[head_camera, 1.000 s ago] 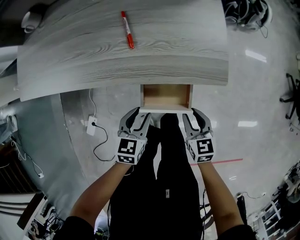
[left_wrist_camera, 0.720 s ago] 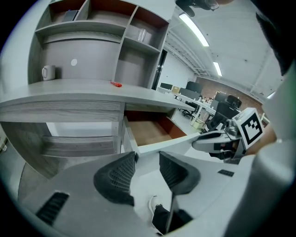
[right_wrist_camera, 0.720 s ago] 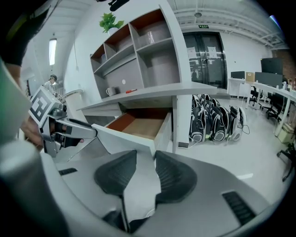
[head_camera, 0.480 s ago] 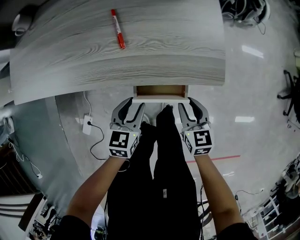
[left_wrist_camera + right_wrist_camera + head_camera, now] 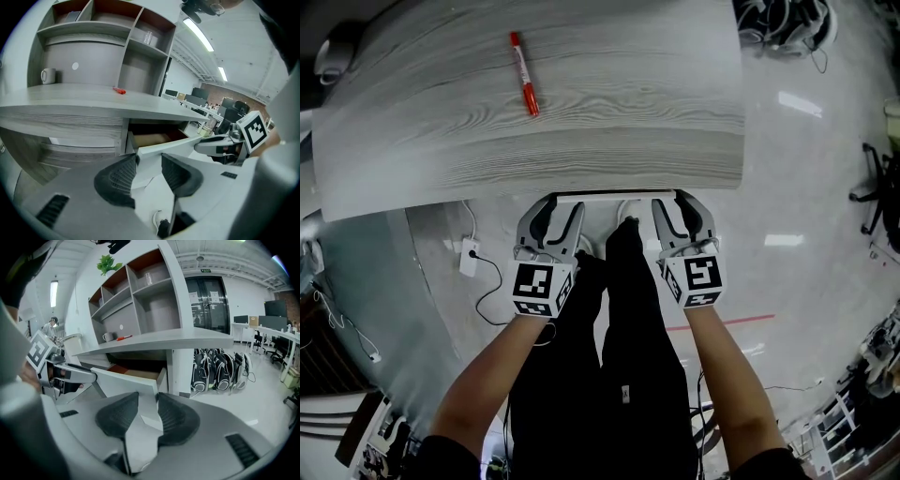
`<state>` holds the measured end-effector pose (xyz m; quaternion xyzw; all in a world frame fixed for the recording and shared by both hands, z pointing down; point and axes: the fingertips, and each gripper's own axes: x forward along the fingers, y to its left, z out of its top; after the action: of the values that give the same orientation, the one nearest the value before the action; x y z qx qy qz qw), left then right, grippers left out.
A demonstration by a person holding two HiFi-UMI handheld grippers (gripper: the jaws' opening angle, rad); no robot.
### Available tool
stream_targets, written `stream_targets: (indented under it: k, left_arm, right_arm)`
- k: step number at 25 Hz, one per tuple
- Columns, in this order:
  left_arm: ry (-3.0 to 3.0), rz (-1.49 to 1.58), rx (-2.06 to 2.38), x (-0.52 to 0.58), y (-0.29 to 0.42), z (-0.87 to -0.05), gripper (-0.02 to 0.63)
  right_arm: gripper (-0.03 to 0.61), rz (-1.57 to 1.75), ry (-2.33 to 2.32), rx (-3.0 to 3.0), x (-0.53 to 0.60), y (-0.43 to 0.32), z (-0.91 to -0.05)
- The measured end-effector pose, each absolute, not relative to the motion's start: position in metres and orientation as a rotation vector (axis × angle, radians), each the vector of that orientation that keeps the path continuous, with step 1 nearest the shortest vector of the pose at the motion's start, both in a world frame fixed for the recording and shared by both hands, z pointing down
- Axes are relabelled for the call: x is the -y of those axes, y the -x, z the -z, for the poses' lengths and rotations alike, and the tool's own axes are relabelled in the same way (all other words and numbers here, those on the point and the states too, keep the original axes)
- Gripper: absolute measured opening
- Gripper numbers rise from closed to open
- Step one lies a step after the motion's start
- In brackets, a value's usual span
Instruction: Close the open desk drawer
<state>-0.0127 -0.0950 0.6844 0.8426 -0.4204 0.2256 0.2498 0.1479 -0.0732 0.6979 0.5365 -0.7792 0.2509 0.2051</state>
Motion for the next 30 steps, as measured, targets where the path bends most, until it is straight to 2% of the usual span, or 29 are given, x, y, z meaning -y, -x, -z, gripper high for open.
stream_targets:
  k: [30]
  left_arm:
    - [-2.327, -0.516, 1.253, 0.151, 0.0, -0.683, 0.172]
  right_arm:
    - [0.14, -0.655, -1.63, 2.196, 0.128, -0.159, -0.698]
